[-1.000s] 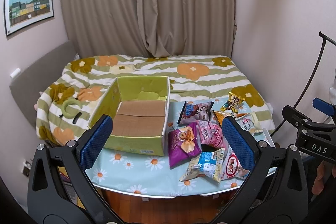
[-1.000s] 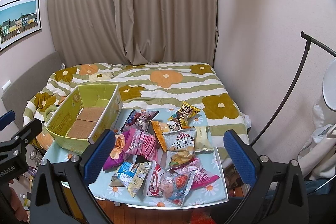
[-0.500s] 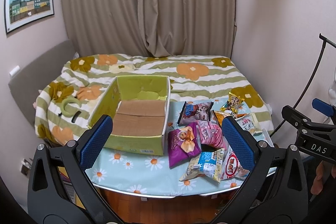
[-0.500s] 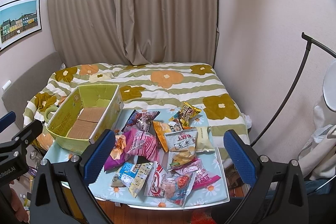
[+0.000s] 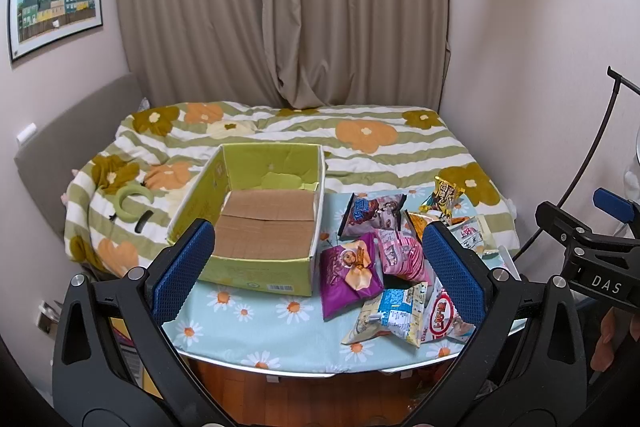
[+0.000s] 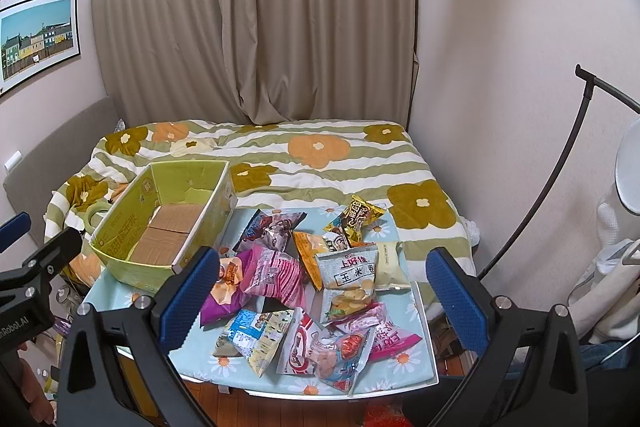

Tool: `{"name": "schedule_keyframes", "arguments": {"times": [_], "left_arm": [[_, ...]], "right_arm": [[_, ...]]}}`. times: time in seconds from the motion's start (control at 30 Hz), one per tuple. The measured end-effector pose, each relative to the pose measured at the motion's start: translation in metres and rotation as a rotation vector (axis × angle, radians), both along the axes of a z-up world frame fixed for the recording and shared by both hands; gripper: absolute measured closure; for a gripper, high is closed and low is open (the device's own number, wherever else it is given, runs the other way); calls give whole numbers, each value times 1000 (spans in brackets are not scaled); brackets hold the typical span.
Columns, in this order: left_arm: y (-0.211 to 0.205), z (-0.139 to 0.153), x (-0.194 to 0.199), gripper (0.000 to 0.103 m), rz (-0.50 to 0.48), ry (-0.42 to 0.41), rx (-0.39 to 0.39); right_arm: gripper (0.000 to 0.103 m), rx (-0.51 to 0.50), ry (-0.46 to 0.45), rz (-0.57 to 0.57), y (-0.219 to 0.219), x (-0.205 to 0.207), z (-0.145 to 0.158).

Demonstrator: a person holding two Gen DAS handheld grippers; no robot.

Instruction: Organize snacks

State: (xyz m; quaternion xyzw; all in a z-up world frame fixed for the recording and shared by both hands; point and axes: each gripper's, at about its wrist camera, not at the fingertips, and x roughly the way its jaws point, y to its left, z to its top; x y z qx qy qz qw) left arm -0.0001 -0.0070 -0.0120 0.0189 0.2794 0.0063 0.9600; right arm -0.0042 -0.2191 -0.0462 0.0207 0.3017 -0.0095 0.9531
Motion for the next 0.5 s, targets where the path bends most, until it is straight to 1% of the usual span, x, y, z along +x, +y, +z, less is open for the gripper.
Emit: {"name": "schedule_keyframes", "arguments": {"times": [0.37,0.5], "left_arm": [[0,0,1,1,-1,6,-1],[0,1,8,1,-28,45,0]], "right_arm": [[0,3,1,3,0,0,1],[0,12,8,-24,-5,-1,-3]]}}
